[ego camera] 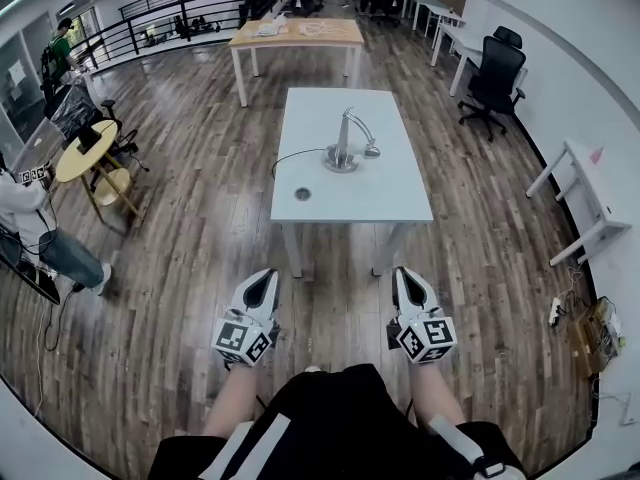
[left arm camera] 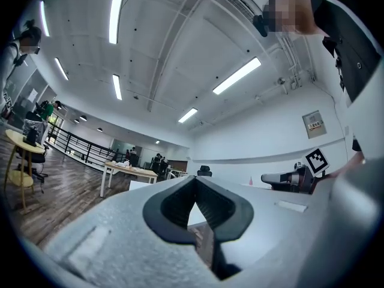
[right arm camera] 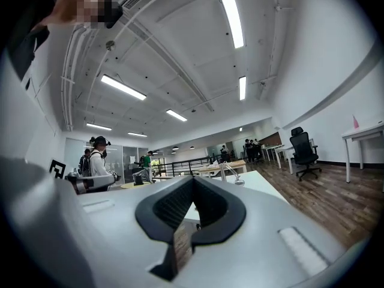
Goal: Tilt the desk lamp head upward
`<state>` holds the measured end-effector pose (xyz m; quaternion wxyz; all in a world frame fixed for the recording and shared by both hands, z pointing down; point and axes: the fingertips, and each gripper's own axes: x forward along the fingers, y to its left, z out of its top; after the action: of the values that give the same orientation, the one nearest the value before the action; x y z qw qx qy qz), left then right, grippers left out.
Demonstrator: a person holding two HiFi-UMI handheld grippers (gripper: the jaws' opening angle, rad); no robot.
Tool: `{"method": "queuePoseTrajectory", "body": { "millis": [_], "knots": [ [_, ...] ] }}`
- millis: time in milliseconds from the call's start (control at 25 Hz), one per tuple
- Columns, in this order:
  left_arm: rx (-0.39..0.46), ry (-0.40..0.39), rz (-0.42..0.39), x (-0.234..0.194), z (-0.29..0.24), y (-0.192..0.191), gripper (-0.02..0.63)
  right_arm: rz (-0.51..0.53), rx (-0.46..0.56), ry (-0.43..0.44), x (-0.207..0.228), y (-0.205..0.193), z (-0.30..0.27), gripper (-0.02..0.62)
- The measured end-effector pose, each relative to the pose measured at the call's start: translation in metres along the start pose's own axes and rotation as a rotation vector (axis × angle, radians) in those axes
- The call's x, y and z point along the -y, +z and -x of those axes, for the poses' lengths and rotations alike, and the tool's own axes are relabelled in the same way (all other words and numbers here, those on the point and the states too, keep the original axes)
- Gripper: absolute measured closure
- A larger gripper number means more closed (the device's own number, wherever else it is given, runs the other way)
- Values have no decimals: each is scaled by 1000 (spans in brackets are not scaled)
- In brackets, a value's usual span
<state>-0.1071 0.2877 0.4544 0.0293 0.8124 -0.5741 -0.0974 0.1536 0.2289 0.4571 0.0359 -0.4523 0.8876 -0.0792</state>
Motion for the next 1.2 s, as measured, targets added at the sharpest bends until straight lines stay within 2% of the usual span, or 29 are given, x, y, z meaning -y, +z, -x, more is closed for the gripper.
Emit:
{"method": "queuePoseTrajectory", "body": {
  "millis": [120,440,640,1200],
  "knots": [
    [-6,1,-2,-11,-8,-2,607,5,-19,7,-5,-6,-11,595],
    [-9,-1,-14,-36,-43,-2,607,-7,4,-12,21,2,-50,595],
    [-4,26,3,-52,-75,-5,607,-13,-2,29,39,7,-89,595],
    [-3,64,-19,-91,-187,-11,607,-46,20,68,118,20,-202,595]
  ]
}}
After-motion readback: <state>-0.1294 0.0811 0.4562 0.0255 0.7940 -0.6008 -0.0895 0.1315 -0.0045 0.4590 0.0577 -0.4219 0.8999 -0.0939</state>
